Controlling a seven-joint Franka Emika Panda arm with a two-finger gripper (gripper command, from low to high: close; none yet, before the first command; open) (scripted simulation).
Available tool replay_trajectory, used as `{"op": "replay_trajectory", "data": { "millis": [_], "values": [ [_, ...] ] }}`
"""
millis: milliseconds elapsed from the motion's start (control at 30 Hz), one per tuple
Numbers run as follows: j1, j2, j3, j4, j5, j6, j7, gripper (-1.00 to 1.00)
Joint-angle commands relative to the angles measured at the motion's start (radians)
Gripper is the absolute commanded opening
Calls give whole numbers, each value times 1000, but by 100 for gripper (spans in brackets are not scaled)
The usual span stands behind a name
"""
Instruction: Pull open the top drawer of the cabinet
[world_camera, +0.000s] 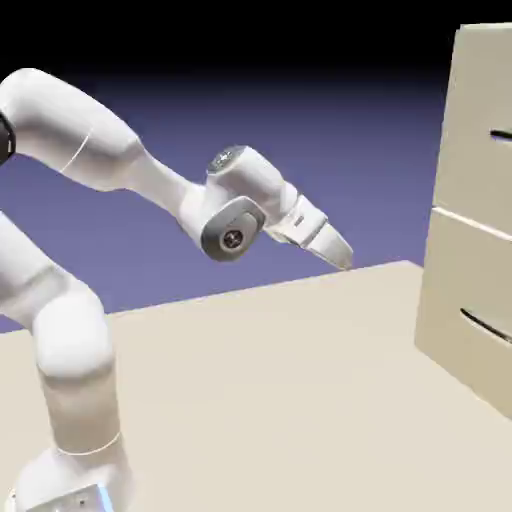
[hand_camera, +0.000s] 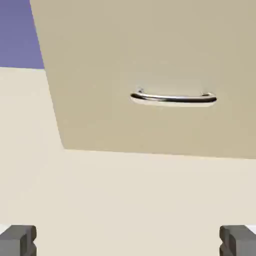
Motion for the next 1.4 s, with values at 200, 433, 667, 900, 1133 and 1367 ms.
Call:
{"op": "replay_trajectory", "data": {
  "millis": [200,433,667,900,1133,1367],
  "values": [
    [230,8,-223,156,-304,4,-252,100],
    [461,17,-446,311,-609,8,-504,100],
    [691,25,-669,467,-913,12,-757,100],
    [921,34,-892,623,-1218,17,-1009,100],
    [1151,42,-1115,778,-1522,21,-1261,100],
    [1382,51,-1338,934,-1827,25,-1513,100]
  ]
}}
